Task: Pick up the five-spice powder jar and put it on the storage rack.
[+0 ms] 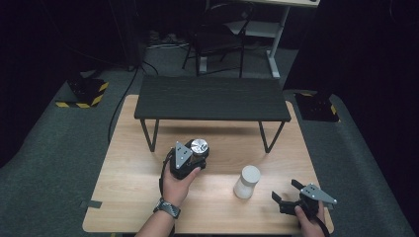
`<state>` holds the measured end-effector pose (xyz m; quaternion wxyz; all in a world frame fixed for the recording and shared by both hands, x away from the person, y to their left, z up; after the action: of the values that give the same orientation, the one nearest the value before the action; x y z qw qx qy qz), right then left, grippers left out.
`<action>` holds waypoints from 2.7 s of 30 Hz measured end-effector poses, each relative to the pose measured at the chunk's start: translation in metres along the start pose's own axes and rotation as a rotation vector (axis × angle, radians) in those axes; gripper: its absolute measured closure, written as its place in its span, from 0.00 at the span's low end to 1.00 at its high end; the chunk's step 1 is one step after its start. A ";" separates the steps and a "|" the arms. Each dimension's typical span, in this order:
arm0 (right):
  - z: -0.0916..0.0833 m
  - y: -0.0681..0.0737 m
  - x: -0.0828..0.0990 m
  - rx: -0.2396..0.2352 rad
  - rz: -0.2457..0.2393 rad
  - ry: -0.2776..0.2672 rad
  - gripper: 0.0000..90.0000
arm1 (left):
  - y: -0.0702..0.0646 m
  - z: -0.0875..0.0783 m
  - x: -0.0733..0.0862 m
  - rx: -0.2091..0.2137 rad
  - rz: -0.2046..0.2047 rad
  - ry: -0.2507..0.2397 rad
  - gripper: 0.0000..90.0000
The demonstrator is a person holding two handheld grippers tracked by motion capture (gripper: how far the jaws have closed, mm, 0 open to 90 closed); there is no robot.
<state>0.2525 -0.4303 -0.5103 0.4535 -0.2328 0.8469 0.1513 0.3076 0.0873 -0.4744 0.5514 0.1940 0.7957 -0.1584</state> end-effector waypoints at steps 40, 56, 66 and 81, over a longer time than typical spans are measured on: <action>0.000 0.001 -0.001 -0.005 -0.018 0.011 0.00 | -0.017 -0.063 -0.081 -0.028 0.044 -0.088 0.39; 0.000 0.000 -0.001 -0.008 -0.023 0.010 0.00 | -0.011 -0.060 -0.120 -0.061 0.043 -0.142 0.39; 0.000 0.000 -0.001 -0.011 -0.024 0.010 0.00 | 0.000 -0.051 -0.142 -0.092 0.024 -0.151 0.39; 0.000 -0.001 -0.001 -0.015 -0.021 0.005 0.00 | 0.015 -0.023 -0.164 -0.153 -0.004 -0.128 0.39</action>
<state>0.2532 -0.4309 -0.5098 0.4509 -0.2456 0.8445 0.1524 0.3480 0.0894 -0.3129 0.6141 0.1394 0.7690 -0.1103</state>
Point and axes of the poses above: each handheld gripper's, and its own axes: z roughly forward along the jaws, x roughly out of its underside, y roughly to its left, the point moved 4 cm from there along z, roughly forward along the jaws, and after that the axes turned 11 degrees about y, right-handed, at the moved point
